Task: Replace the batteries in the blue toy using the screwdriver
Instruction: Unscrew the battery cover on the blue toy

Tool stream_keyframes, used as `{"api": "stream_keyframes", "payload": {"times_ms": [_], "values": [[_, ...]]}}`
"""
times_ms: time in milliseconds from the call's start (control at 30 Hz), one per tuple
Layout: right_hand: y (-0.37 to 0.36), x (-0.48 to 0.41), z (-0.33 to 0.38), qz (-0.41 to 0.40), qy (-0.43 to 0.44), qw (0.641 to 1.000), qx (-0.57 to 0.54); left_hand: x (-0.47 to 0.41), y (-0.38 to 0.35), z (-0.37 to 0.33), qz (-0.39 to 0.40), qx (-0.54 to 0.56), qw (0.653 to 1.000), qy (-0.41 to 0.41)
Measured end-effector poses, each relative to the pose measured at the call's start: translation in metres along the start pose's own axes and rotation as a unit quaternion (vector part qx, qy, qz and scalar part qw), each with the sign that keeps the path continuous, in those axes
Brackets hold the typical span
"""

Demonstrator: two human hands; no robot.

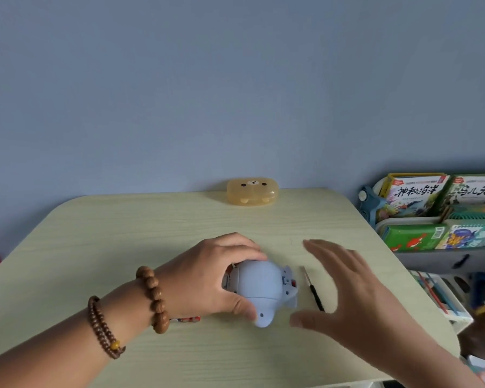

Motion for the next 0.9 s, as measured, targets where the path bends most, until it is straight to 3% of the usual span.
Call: {"api": "stream_keyframes", "payload": {"times_ms": [133, 300, 433, 533, 633, 733, 900], "values": [[-0.007, 0.016, -0.016, -0.061, -0.103, 0.992, 0.029, 0.002, 0.0, 0.005, -0.012, 0.022, 1.0, 0.005], [-0.01, 0.023, -0.014, -0.129, -0.081, 0.988, -0.002, 0.004, -0.001, 0.005, -0.011, 0.037, 0.999, 0.013], [0.029, 0.025, -0.012, -0.182, -0.057, 0.974, -0.124, 0.005, -0.002, 0.006, -0.005, 0.039, 0.999, 0.02], [0.059, 0.025, 0.004, -0.186, 0.014, 0.966, -0.177, 0.006, -0.003, 0.003, -0.002, 0.059, 0.998, 0.025], [0.067, 0.023, 0.021, -0.15, 0.065, 0.98, -0.11, 0.005, -0.005, -0.001, -0.003, 0.08, 0.997, 0.021], [0.062, 0.019, 0.023, -0.114, 0.081, 0.989, -0.044, 0.004, -0.008, 0.0, -0.012, 0.069, 0.998, 0.002], [0.059, 0.017, 0.021, -0.115, 0.09, 0.988, -0.053, 0.003, -0.007, -0.001, -0.019, 0.05, 0.999, -0.002]]}}
Point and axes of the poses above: each hand's wrist, its own x-axis away from the middle knuckle, its own y-axis out of the back of the hand, z = x × y, the point moved 5 cm from there along -x, towards the middle knuckle, and after that the axes turned 13 degrees about z, right-handed, at the moved point
